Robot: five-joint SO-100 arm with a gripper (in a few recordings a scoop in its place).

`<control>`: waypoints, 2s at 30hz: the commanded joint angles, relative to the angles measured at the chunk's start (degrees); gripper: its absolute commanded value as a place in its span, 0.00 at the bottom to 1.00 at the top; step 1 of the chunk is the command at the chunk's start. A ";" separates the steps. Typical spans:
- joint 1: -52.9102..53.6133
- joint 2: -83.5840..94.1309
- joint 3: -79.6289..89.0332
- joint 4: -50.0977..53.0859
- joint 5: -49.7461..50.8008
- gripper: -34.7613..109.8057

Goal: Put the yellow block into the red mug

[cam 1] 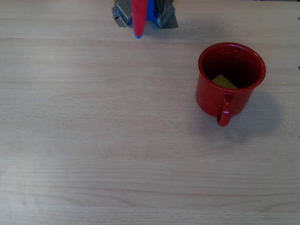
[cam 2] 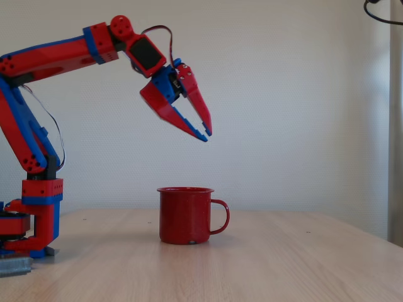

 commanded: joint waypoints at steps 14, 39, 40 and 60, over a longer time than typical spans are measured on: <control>0.88 37.97 41.04 -3.87 5.01 0.24; -5.01 63.63 69.26 -0.44 4.39 0.24; -5.19 64.25 69.35 -0.18 4.22 0.24; -5.71 66.01 69.61 1.41 4.39 0.24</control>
